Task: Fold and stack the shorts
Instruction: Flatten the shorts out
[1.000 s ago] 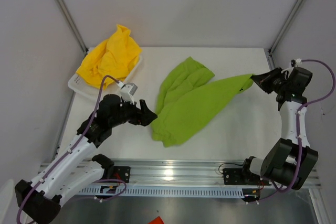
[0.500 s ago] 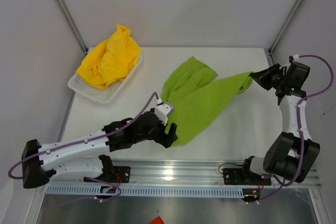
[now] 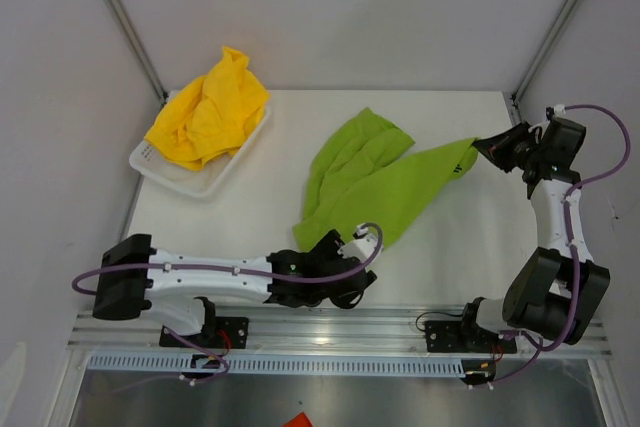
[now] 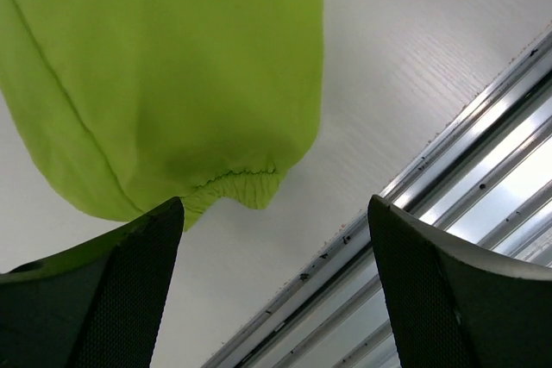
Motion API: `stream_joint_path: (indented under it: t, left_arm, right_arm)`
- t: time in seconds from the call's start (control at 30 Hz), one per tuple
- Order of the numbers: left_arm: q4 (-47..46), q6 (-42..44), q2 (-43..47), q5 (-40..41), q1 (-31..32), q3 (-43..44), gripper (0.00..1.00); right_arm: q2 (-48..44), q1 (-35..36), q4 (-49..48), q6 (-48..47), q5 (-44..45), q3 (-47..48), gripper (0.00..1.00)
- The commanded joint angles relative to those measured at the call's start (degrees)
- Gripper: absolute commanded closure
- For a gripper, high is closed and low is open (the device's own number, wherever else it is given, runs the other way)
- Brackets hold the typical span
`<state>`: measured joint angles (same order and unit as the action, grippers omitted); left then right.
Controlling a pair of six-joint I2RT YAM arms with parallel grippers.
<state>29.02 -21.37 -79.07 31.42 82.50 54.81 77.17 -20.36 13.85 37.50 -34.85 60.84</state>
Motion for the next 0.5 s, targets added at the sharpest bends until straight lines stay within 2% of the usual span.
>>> stream_joint_path:
  t: [0.0,0.2,0.4,0.47]
  left_arm:
    - [0.9,2.8,-3.5,0.8,1.6,3.4,0.12]
    - [2.7,3.1,-12.2,-0.9,1.7,5.0,0.12]
    - [2.9,-0.2,-13.9,-1.5,-3.8,3.6,0.13]
    - [1.3,0.1,-13.4,-1.5,-5.9,2.5,0.17]
  right_arm:
    - [0.5,0.2,-1.7,-0.6,-0.3,0.9,1.0]
    - [0.9,0.4,-2.6,-0.2,-0.9,0.2,1.0]
    - [0.7,0.5,-2.7,-0.3,-1.1,0.1,1.0]
    - [0.6,0.6,-2.7,-0.2,-1.2,-0.1,1.0]
